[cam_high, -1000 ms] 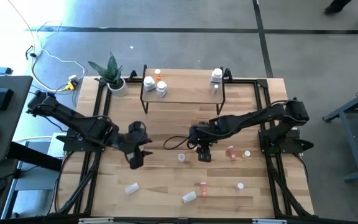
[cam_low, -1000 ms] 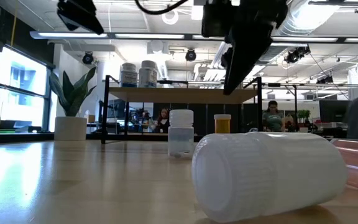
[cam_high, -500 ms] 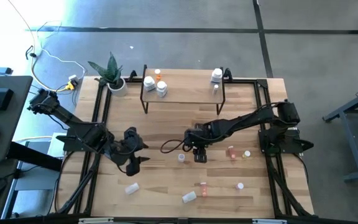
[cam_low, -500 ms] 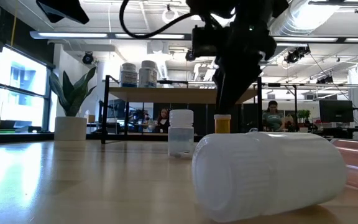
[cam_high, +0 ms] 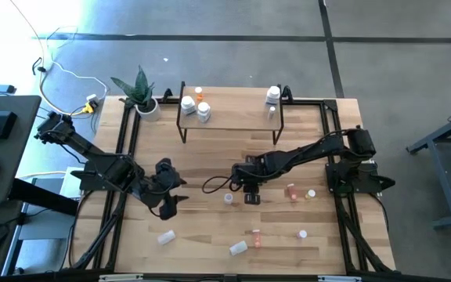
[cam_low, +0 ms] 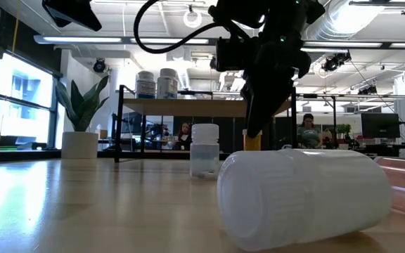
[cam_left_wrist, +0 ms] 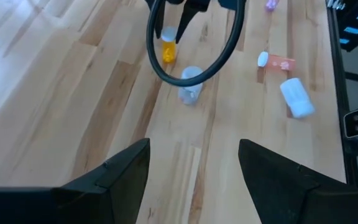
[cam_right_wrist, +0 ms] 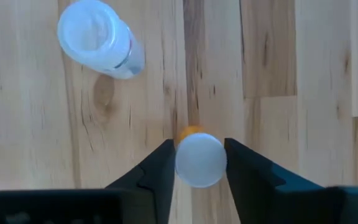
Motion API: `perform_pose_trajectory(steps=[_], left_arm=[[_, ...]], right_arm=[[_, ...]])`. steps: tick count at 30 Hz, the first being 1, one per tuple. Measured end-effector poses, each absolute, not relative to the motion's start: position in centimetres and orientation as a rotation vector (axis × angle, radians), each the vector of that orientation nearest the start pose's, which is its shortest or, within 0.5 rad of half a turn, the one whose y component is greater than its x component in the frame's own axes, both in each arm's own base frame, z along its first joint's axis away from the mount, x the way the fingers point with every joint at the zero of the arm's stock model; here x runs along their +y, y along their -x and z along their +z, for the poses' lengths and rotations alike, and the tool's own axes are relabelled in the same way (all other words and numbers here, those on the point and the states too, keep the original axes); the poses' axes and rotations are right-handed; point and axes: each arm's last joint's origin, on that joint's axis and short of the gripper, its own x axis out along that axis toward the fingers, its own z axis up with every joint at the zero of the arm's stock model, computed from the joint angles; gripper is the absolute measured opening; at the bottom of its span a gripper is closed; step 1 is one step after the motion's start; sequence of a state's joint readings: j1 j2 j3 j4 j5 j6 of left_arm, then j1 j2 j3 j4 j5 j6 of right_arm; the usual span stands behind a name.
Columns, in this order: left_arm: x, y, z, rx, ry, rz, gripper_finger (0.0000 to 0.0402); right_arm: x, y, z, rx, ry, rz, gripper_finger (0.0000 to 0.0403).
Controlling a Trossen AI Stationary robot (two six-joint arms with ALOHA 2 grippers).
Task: Pick and place medicine bottles onto shelf by color
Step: Put the middle orange pill bottle on the shelf
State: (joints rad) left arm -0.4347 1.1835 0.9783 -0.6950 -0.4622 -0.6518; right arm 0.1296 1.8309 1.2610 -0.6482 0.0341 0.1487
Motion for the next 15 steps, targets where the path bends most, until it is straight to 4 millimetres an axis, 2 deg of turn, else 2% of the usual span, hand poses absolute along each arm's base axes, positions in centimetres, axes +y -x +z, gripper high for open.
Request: perform_pose_trajectory(steps=[4, 9, 15], left_arm=[[-8.5, -21.3, 28.2, 0.769, 0.214, 0.293, 0.0236], [-8.0, -21.4, 28.2, 0.768, 0.207, 0.322, 0.0236], [-6.8, -21.8, 28.2, 0.776, 0.158, 0.348, 0.0236]], right_arm=[[4.4, -35.7, 18.6, 1.219, -0.033, -0.012, 0.0097], [4.1, -35.6, 18.8, 1.226, -0.064, -0.002, 0.0103], [3.3, -35.1, 20.3, 1.201, -0.119, 0.002, 0.0103]])
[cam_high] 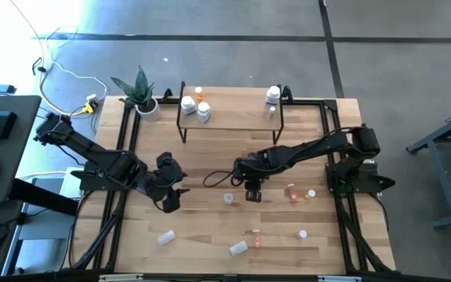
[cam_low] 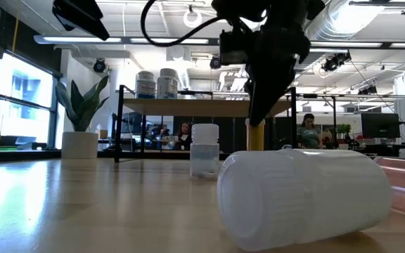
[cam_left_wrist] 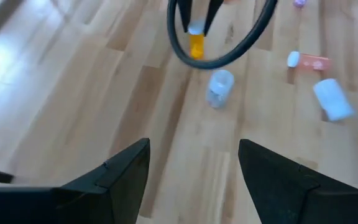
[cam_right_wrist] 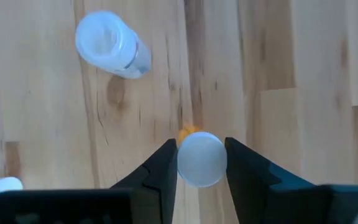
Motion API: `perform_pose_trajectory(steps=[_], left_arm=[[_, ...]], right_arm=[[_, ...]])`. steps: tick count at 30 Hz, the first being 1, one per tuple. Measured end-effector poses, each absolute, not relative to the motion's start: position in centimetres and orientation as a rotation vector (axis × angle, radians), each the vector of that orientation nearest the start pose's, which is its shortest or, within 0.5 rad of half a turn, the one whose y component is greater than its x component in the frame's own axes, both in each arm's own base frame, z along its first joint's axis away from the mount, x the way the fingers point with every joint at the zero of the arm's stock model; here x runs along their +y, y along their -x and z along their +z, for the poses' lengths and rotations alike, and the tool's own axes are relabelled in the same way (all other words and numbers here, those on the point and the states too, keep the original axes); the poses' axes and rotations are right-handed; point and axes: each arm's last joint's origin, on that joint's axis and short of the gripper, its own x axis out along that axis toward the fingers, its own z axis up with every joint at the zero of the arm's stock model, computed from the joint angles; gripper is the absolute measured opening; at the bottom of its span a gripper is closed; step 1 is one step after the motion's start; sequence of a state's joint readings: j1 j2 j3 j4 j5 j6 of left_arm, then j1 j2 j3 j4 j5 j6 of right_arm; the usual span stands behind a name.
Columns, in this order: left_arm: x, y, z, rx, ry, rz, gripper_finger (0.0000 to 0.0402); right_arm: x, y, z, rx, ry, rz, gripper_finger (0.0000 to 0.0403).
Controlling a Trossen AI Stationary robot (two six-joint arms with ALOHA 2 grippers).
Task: Pick and place medicine bottles onto shelf by color
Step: Put the middle orange pill bottle on the shelf
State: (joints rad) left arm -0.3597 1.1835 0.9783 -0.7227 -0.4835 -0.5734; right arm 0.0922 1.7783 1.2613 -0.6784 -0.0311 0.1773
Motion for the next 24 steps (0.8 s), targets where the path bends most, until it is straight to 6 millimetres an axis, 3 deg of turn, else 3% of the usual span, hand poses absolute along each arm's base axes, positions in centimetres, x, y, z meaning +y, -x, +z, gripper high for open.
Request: perform_pose_trajectory(steps=[24], left_arm=[[4.0, -23.3, 28.7, 0.806, -0.047, 0.541, 0.0236]], right_arm=[[-3.1, -30.2, 31.8, 0.760, -0.373, -0.214, 0.0106]])
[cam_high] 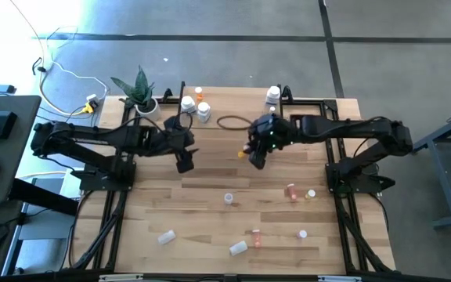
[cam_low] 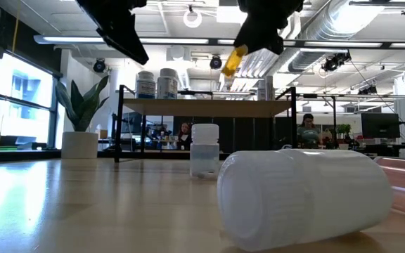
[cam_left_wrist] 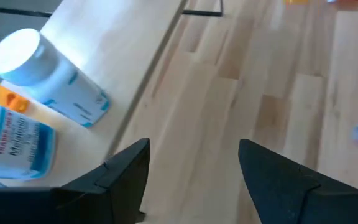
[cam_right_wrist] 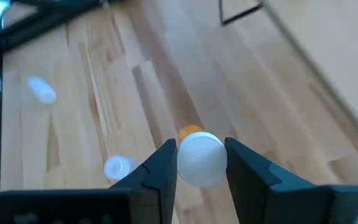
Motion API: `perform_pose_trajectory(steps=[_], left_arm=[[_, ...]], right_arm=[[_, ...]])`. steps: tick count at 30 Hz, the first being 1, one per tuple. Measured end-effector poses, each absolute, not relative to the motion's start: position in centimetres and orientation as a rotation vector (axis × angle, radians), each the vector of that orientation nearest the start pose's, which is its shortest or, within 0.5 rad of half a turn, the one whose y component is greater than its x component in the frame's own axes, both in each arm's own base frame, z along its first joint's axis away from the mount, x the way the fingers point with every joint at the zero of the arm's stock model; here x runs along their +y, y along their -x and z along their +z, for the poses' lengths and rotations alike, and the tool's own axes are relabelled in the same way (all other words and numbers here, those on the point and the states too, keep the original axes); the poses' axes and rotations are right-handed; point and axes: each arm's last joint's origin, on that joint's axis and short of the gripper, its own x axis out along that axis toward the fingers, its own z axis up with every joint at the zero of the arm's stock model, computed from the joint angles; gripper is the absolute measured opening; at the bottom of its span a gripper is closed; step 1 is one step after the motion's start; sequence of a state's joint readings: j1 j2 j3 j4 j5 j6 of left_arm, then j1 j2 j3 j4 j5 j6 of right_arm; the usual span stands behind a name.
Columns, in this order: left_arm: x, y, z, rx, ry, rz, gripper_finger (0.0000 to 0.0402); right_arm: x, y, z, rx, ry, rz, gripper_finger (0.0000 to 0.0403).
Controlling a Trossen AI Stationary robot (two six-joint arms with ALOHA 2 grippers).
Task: Pick and place medicine bottles onto shelf by color
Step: Put the middle orange pill bottle on the shelf
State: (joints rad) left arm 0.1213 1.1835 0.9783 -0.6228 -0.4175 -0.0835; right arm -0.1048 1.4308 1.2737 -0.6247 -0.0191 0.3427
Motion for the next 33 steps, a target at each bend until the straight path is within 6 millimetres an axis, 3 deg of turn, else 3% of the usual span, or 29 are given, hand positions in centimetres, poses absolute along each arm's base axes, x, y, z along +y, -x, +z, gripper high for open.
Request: perform_pose_trajectory(steps=[8, 14, 25, 33], left_arm=[[6.0, -22.9, 28.7, 0.840, -0.093, 0.563, 0.0236], [6.7, -22.7, 28.7, 0.856, -0.115, 0.573, 0.0236], [7.1, -22.6, 28.7, 0.857, -0.109, 0.586, 0.0236], [7.1, -22.8, 29.0, 0.817, -0.107, 0.596, 0.0236]], right_arm=[[-6.5, -29.4, 36.2, 0.688, -0.318, -0.349, 0.0106], [-9.4, -27.9, 38.0, 0.695, -0.308, -0.461, 0.0106], [-13.9, -26.0, 37.9, 0.723, -0.285, -0.590, 0.0106], [-15.9, -24.7, 37.8, 0.744, -0.268, -0.623, 0.0106]])
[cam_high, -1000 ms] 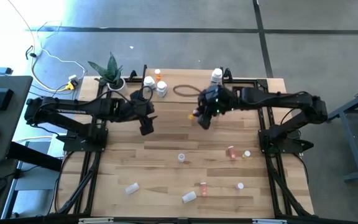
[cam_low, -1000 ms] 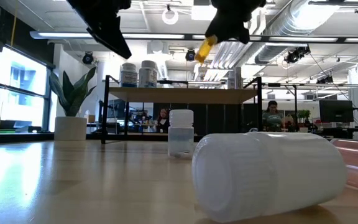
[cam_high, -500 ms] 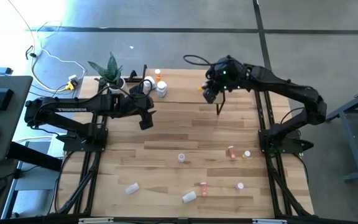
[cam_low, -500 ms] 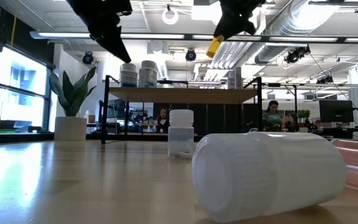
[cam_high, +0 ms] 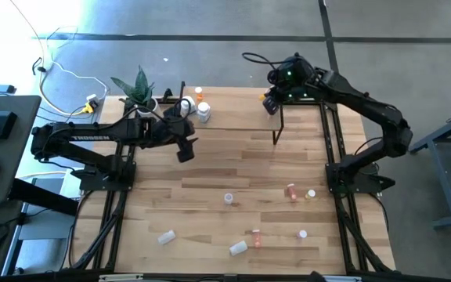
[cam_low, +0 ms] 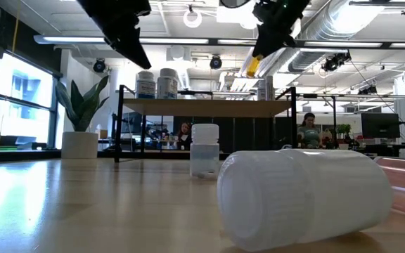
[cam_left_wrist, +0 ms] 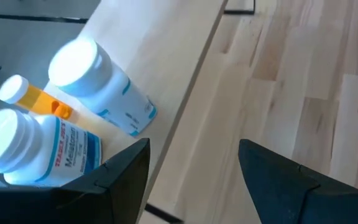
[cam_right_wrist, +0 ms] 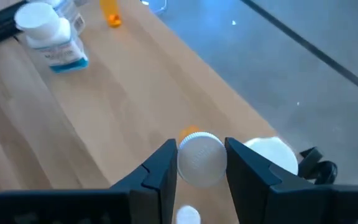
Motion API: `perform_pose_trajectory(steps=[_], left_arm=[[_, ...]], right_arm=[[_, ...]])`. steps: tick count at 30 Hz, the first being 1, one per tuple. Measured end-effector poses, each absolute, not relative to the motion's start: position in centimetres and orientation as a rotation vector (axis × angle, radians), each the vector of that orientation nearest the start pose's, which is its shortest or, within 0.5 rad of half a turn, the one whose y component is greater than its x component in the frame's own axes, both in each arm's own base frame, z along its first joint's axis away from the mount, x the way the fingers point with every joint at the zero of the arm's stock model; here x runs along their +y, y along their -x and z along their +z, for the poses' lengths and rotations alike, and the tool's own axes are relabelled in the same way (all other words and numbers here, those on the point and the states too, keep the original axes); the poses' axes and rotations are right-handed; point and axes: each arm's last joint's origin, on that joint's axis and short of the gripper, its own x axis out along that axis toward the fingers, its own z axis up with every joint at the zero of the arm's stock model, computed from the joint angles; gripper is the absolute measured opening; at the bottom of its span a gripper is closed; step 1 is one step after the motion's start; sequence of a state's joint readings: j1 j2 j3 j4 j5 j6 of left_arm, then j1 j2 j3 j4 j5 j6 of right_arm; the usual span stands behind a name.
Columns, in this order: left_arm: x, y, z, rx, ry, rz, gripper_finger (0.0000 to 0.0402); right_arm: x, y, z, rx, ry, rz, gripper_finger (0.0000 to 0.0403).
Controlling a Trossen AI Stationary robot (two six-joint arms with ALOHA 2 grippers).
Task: Pick and place medicine bottles onto shelf by color
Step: Put the middle orange pill bottle on the shelf
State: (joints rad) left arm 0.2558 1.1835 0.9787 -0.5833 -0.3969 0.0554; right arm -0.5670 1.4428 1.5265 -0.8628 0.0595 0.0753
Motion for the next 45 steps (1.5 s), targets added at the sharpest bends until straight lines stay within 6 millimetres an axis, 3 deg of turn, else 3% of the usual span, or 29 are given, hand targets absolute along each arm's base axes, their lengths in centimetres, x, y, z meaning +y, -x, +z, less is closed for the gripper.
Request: perform_pose_trajectory(steps=[20, 35, 45], left_arm=[[7.3, -23.2, 29.4, 0.747, -0.096, 0.614, 0.0236], [7.2, -23.2, 29.4, 0.746, -0.088, 0.611, 0.0236], [7.2, -23.2, 29.4, 0.746, -0.088, 0.611, 0.0236]], right_arm=[[-17.0, -25.0, 34.4, 1.009, -0.277, -0.635, 0.0106], [-18.3, -23.5, 34.0, 1.077, -0.311, -0.665, 0.0106], [-18.4, -23.7, 34.2, 1.039, -0.329, -0.640, 0.0106]])
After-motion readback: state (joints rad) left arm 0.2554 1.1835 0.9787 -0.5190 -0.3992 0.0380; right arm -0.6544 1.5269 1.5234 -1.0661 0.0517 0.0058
